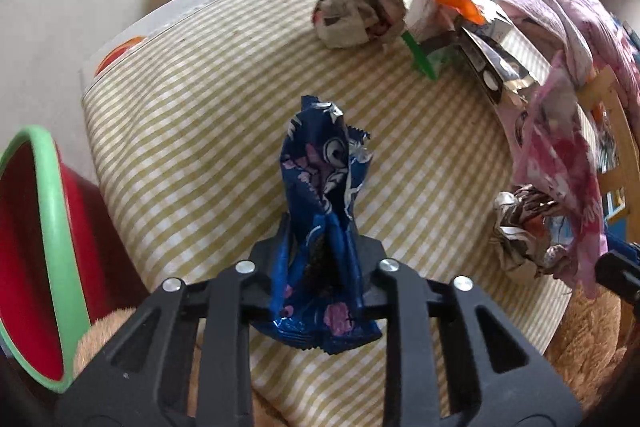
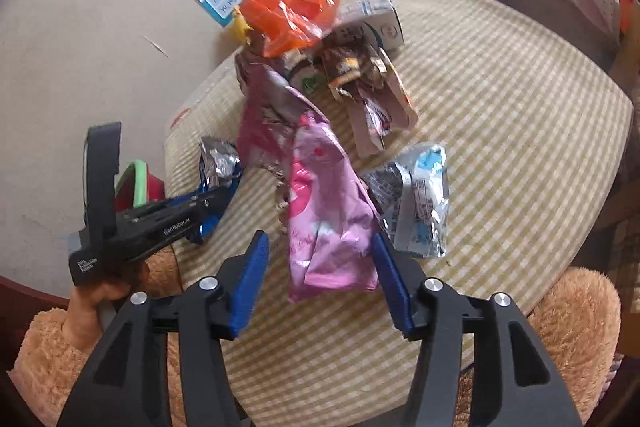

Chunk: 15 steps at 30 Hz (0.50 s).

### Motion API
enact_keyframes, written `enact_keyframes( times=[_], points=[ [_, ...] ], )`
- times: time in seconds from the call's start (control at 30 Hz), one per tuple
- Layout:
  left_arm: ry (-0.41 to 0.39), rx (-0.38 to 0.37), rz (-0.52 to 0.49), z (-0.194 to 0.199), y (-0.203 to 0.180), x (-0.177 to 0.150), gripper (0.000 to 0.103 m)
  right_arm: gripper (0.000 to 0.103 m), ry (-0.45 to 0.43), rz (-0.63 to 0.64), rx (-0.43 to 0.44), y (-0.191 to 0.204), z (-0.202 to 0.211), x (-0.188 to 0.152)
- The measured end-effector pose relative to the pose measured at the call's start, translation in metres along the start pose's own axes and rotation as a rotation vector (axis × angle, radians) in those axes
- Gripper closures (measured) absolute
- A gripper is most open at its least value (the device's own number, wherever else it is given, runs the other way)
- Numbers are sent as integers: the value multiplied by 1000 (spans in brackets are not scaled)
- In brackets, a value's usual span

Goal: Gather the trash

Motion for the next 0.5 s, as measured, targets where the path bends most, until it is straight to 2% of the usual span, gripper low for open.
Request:
enact_keyframes(
  times=[0.23,0.5],
  points=[
    [-27,-14,58,10,8,-6,82,49,-50,2,-36,-8,2,21],
    [-62,-16,62,23,2,-13,82,49,26,-16,-23,-8,-30,28]
  ],
)
Point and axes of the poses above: each gripper's, at about its wrist camera, not at the fingertips, and z roughly against the way its jaws point, y to its left, x to its top, the point moved 6 cm from there along -z, roughly the way its jaws point, and after that the axes turned 15 degrees about -x, right-handed, at the moved point
